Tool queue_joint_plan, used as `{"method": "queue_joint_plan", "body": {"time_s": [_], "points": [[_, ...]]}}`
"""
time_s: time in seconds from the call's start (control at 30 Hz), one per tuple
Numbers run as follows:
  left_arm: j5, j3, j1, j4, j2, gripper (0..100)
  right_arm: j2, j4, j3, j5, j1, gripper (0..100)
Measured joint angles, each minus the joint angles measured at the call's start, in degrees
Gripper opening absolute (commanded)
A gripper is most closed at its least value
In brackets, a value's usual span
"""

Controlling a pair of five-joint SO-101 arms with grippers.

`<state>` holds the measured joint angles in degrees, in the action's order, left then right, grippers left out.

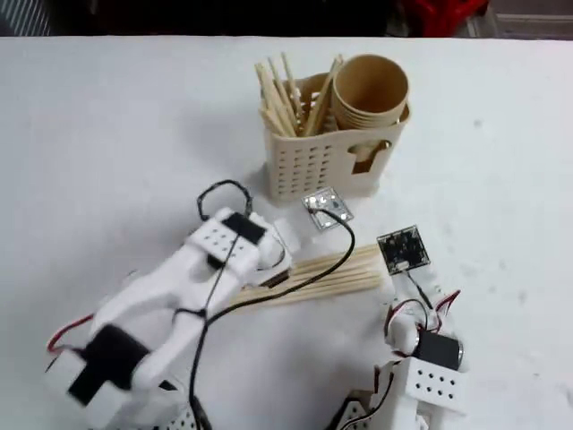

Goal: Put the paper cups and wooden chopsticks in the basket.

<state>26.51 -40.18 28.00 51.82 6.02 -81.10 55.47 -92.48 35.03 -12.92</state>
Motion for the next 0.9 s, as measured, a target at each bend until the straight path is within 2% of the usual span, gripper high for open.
{"method": "queue_joint_plan", "body": {"time_s": [0.4,0.9], "points": [[1.67,12.4,-0.7,0.0,-16.35,13,0.0,-3.16,-1.67,0.0,-0.09,1.9],[1.67,16.18,-0.88,3.52,-18.55,13,0.0,-3.16,-1.85,0.0,0.62,2.0]]}}
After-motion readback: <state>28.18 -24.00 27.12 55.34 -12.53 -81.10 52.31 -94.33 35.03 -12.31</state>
